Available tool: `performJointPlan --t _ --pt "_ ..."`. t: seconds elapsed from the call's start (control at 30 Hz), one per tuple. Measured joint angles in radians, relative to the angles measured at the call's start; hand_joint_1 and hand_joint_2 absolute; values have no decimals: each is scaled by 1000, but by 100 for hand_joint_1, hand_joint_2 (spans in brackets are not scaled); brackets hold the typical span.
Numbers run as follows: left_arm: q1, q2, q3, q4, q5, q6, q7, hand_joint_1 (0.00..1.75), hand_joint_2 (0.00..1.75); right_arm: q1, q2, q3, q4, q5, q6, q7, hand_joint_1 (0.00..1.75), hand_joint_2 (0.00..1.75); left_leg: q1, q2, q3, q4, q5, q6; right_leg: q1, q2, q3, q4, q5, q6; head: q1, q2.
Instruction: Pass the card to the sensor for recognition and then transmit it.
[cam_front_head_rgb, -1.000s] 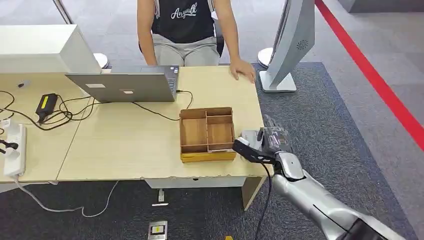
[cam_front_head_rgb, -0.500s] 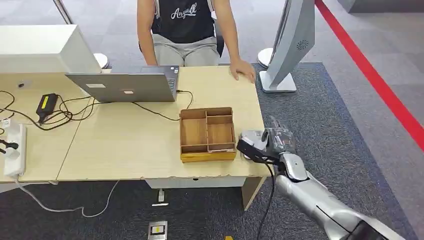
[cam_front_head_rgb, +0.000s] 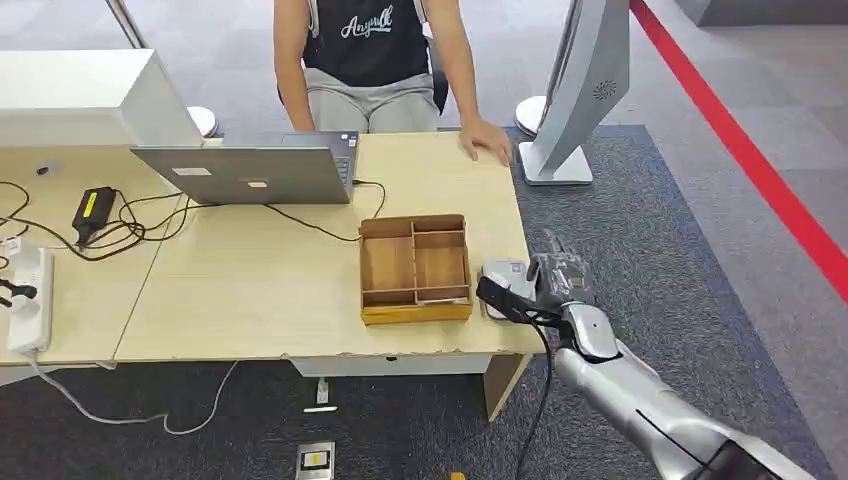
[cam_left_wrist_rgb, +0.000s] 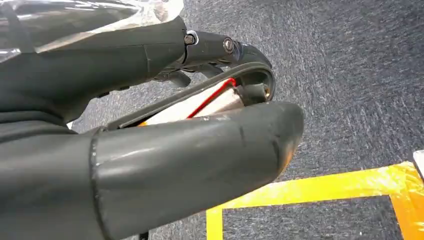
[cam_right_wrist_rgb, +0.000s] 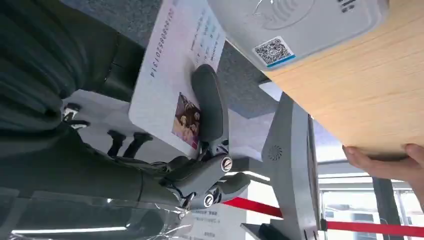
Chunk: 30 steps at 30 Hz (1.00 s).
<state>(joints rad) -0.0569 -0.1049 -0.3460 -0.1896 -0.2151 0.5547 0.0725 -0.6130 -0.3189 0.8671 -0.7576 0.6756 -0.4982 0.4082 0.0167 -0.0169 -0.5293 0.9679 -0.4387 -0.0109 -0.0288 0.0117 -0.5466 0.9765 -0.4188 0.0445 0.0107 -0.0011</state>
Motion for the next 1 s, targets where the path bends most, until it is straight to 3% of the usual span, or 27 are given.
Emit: performJointPlan --t 0.27,0.73,0.9,1.0 --pt "0 2 -18 0 12 6 -4 0 0 -33 -21 -24 -87 23 14 24 175 175 0 0 -1 0 0 0 0 0 -1 0 0 0 0 0" --pt "0 5 -56 0 32 8 -17 0 0 -188 -67 -62 -311 20 41 53 175 175 0 0 -2 0 0 0 0 0 -2 0 0 0 0 0" --pt "0 8 -73 0 29 1 -21 0 0 -226 -69 -52 -362 45 98 60 175 175 0 0 -3 0 0 0 0 0 -3 1 0 0 0 0" --pt "-1 12 -93 -3 27 -1 -22 0 0 -278 -52 -29 -370 58 174 53 175 175 0 0 -3 0 1 0 0 0 -2 1 0 0 0 0"
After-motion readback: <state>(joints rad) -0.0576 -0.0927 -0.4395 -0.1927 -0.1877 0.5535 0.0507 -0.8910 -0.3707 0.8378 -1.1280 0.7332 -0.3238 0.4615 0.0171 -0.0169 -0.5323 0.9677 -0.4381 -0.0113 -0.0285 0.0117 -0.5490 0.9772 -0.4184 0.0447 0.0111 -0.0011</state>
